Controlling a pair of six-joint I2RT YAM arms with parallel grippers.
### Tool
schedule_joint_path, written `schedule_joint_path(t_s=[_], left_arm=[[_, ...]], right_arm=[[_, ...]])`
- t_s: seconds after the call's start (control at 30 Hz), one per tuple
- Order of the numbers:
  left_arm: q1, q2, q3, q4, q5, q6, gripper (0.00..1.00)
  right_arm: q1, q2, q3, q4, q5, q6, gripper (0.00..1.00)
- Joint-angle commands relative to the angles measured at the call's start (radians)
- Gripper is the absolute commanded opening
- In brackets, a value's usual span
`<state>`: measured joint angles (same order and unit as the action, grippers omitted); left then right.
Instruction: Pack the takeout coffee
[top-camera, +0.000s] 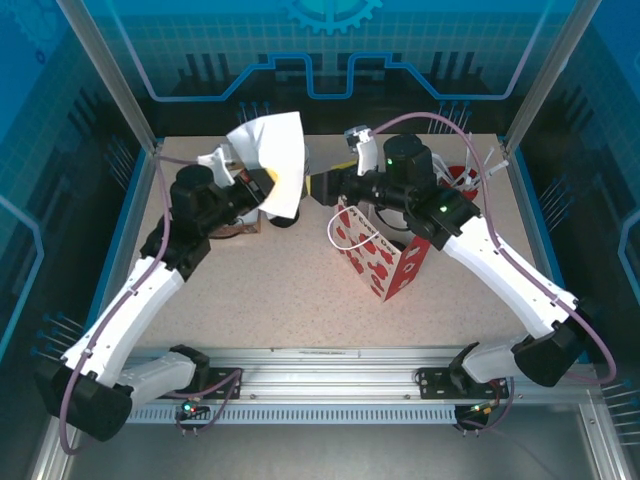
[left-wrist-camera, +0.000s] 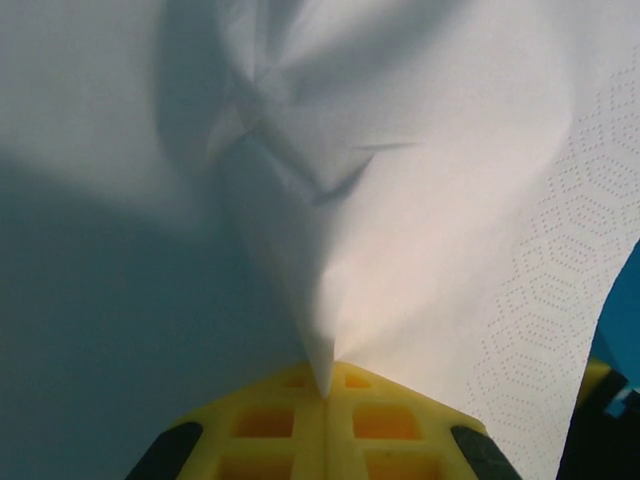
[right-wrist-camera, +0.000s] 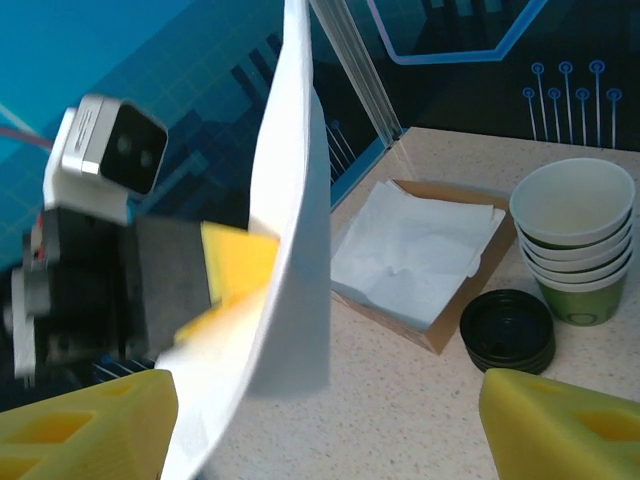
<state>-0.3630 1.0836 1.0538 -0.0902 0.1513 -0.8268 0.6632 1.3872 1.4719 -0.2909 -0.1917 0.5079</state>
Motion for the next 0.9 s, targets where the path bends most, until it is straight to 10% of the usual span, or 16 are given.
schedule_joint_path(t_s=[0.0,0.13,0.4,0.67,0.87], left_arm=[[-0.070,-0.031,-0.035,0.117,-0.070,-0.070,0.00],[-0.131,-0.021,-0.050,0.152,-0.107,-0.070,0.00],[-0.200,-0.006,-0.077,0.205,-0.125,-0.071,0.07],[-0.205,-0.041,-0.035,0.133,0.033,0.099,0.53],[-0.205,-0.074,0.051,-0.081,0.114,0.250,0.65]], right_arm=[[0.019,0.018,0.035,0.094,-0.002,0.089,0.80],[0.021,0.059,0.054,0.091,-0.010,0.107,0.70],[0.018,-0.004,0.042,0.049,0.071,0.019,0.01],[-0.049,-0.070,0.332,-0.407,-0.032,-0.347,0.00],[-0.252,-0.059,0.544,-0.731,-0.218,-0.472,0.00]])
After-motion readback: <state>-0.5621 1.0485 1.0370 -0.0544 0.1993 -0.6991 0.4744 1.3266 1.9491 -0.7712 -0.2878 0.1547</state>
